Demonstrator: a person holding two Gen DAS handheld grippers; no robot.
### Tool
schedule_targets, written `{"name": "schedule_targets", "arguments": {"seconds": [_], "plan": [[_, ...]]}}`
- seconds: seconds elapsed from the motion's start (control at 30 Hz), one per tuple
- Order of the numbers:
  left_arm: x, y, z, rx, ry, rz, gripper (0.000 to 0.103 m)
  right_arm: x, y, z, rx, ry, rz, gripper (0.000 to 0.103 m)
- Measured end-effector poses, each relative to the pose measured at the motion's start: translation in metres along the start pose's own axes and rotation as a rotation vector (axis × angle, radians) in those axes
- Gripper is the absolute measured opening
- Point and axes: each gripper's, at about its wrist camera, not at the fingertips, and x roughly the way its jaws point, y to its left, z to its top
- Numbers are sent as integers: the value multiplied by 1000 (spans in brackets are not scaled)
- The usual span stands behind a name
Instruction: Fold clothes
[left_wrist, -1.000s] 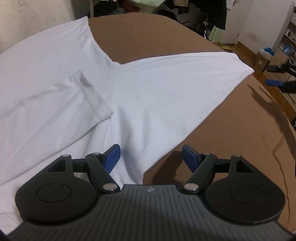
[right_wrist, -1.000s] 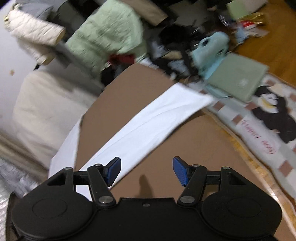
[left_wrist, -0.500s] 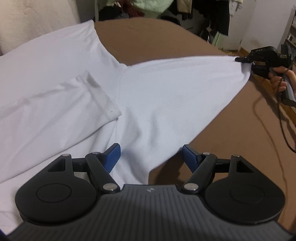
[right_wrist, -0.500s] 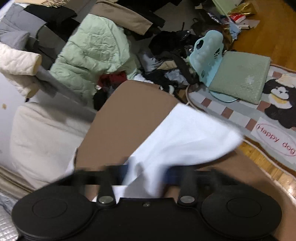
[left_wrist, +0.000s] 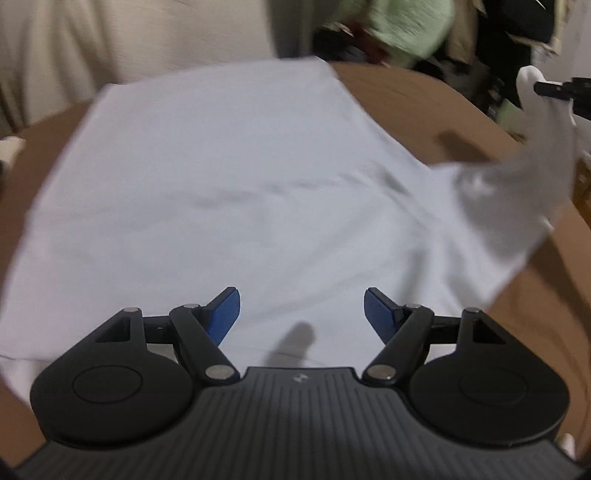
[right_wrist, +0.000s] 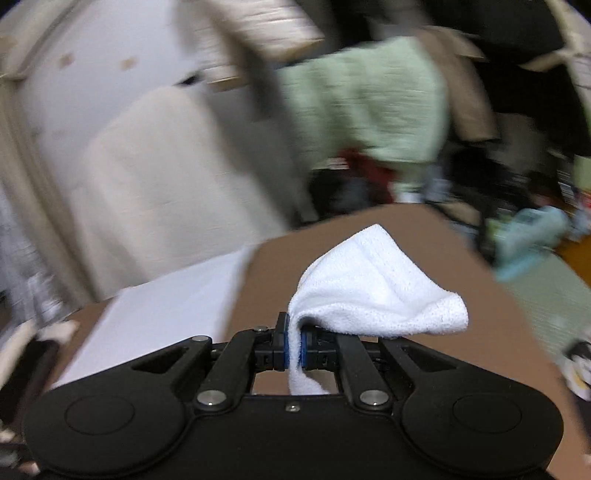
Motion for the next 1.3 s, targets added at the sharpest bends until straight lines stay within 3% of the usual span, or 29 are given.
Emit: {"name": "schedule_targets", "arguments": {"seconds": [0.17,0.27,0.47,0.63,0.77,0.93,1.03,1.13,1.3], "plan": [[-22,69,19,-101,-74,91,74,42,127,-2,-145,76,150,8],[-29,105,28,-166,-88,185,74,75,206,-4,-228,139,252,8],[-32,153,21,-249,-150,170,74,105,294,-41,-390,193,274,8],[-7,188,6,-354,-108,120,74,128,364,-73,-526,237,283,8],[9,186,5,-249,-43,179,74,132,359,-72,-523,220,237,8],[10,182,-2,-281,-42,111,74,121,326,-52,-425,188,181,8],[14,174,-6,-276,3,81,74,111,306,-44,-386,170,148,8],[11,164,0,-276,-15,35,74,109,291,-41,-346,187,149,8],[2,157,9,-253,-57,43,77,109,273,-41,-290,224,170,8]]}}
